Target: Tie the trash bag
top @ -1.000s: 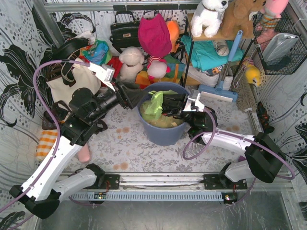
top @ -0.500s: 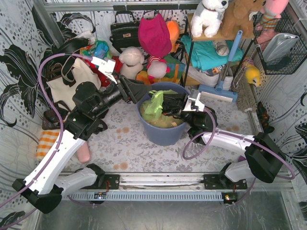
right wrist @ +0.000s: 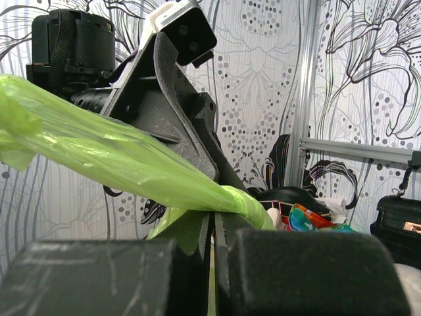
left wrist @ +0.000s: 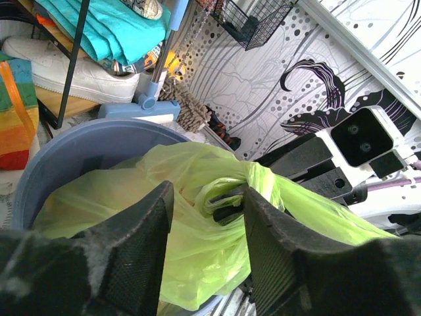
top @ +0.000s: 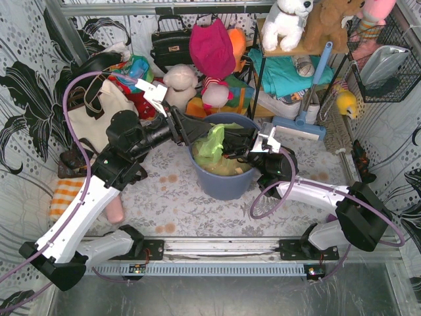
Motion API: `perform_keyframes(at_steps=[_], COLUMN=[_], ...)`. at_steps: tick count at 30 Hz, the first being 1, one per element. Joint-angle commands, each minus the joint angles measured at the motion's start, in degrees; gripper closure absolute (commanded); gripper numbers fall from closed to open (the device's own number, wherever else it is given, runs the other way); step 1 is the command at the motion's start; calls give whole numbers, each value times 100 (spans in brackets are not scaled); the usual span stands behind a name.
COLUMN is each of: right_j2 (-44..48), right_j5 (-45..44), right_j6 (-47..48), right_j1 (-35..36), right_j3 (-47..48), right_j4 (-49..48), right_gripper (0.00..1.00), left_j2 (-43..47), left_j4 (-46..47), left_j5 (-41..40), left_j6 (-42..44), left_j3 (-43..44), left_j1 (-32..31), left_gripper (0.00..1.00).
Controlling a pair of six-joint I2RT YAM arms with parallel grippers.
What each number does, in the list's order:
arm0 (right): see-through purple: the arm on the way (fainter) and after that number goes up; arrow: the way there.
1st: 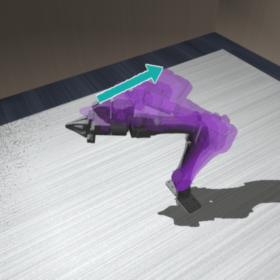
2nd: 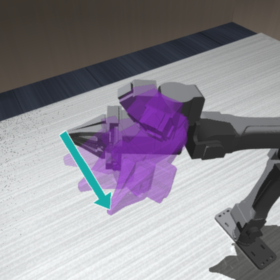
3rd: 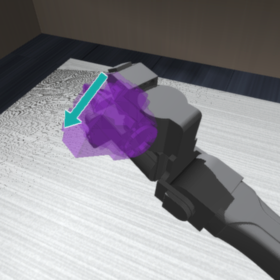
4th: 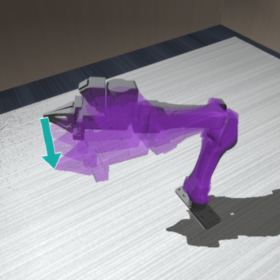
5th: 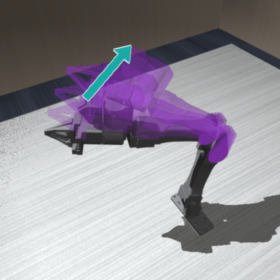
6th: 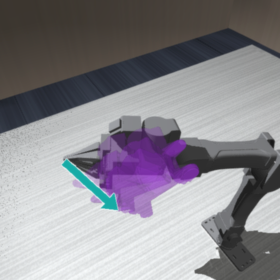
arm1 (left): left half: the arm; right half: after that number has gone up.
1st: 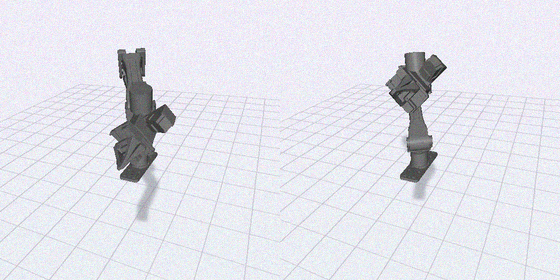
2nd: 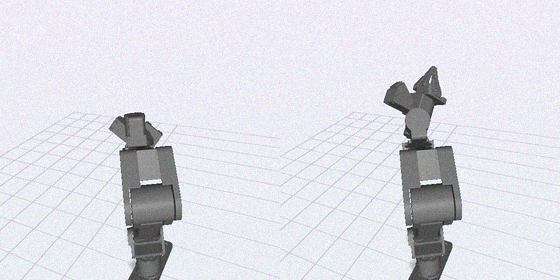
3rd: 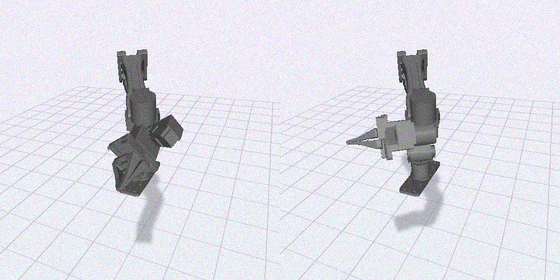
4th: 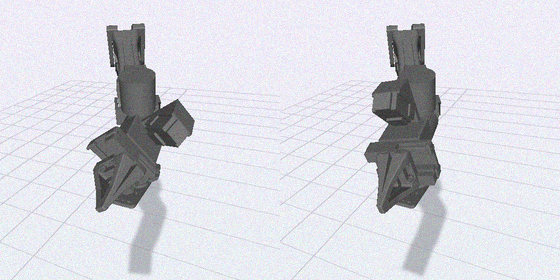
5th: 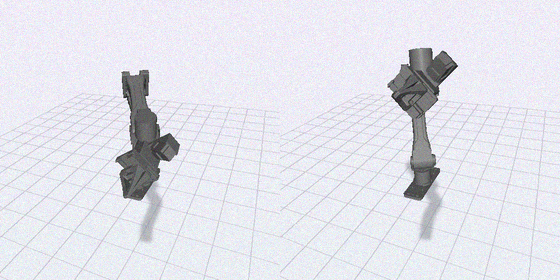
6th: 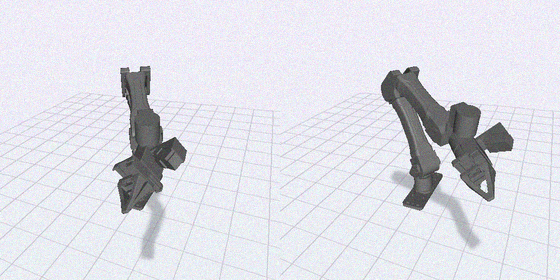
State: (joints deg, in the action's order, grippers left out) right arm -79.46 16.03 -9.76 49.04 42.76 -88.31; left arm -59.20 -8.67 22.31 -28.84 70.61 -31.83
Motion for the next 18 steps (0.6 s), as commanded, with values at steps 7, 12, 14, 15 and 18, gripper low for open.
perform_keyframes(at_steps=[7,12,14,15,18], right_j2=[37,52,60,62,70], right_j5=[-22,-75,-82,-78,-81], right_j6=[-8,-1,9,9,12], right_j1=[-26,-23,-20,-17,-19], right_j3=[145,130,125,127,128], right_j4=[-153,-153,-158,-160,-151], right_gripper=[100,100,100,100,100], left_j2=[-26,-37,-18,-21,19], left_j4=[295,377,380,385,433], left_j5=[193,313,358,374,436], left_j6=[-1,-61,-67,-70,-69], left_j3=[-7,-70,-98,-107,-137], left_j1=[-24,-25,-33,-29,-33], left_gripper=[54,70,80,85,97])
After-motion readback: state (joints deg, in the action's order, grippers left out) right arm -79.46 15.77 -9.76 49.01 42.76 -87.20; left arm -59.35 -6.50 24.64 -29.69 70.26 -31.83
